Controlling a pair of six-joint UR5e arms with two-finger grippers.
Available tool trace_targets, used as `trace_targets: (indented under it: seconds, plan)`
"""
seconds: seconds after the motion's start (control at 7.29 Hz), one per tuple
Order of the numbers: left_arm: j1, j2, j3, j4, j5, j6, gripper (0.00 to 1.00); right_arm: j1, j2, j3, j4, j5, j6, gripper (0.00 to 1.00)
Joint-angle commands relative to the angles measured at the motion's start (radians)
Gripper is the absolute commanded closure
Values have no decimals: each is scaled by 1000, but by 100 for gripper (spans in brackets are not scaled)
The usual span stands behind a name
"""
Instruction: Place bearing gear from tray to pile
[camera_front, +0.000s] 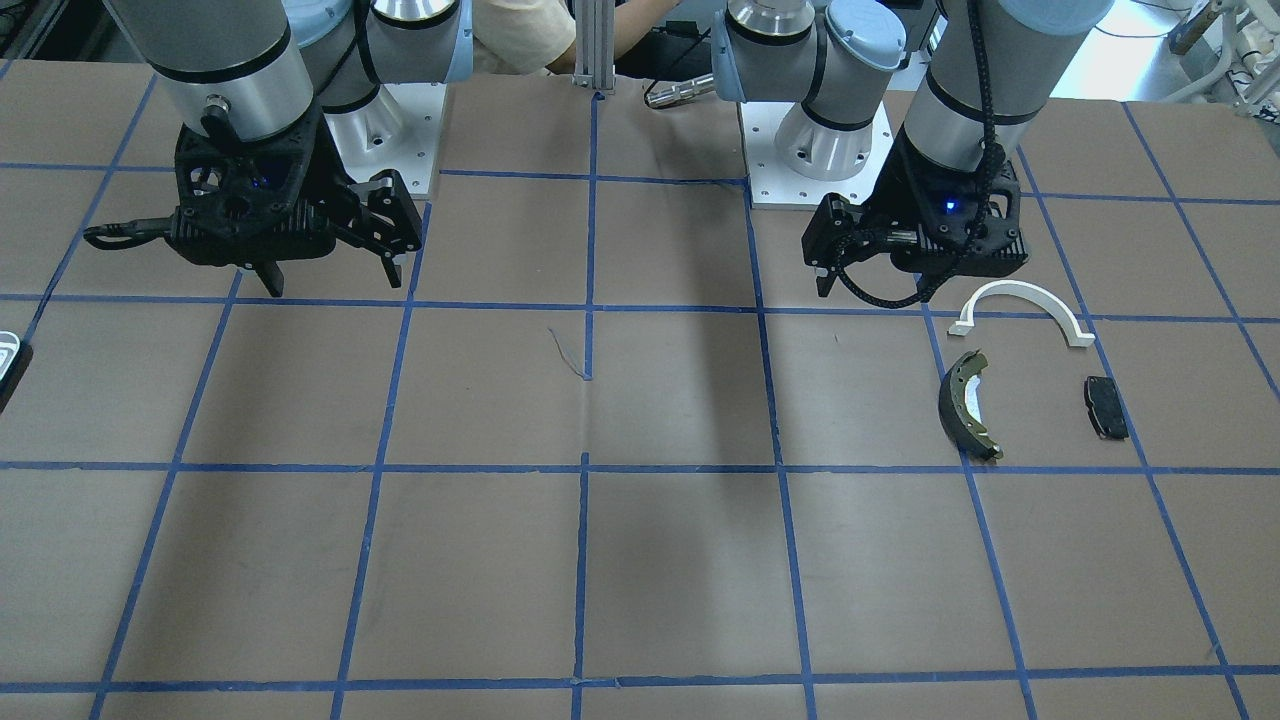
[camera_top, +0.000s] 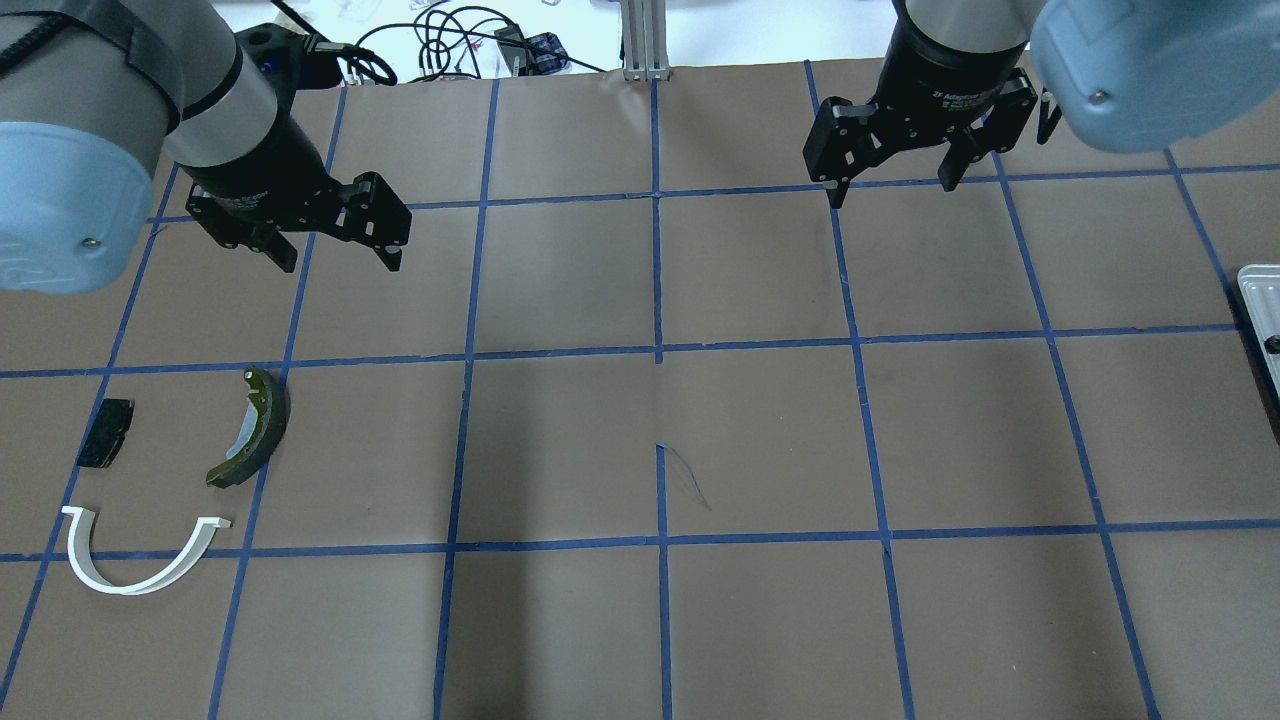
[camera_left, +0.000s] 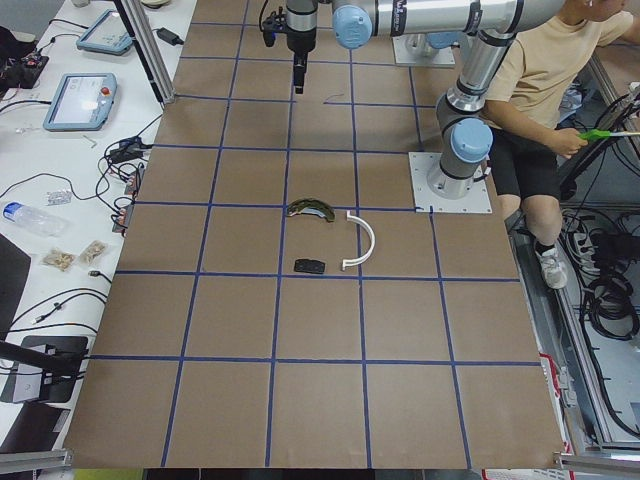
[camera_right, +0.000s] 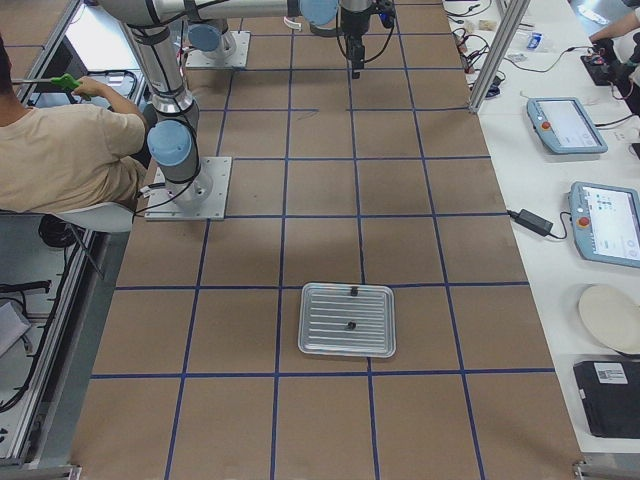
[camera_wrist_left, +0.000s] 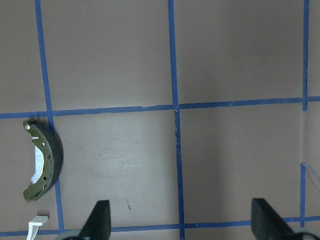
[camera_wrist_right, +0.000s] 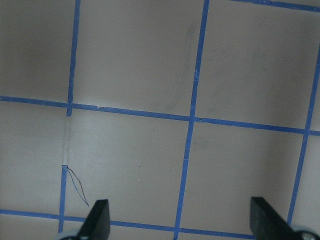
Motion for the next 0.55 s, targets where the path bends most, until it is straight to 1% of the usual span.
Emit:
trace_targets:
  seconds: [0.0,0.14,0.27,0.41]
  plan:
    - [-1,1,-1,1,1,0,0,-5,-4,-3,42,1,-6,0]
    - [-1,1,-1,1,-1,-2,0,-31,-4,-7,35,4,-10,0]
    - [1,1,-1,1,-1,0,0,-118,-7,-26,35,0,-42,0]
    - [-1,1,-1,1,-1,-2,0,-228,2,-29,33,6,-149,0]
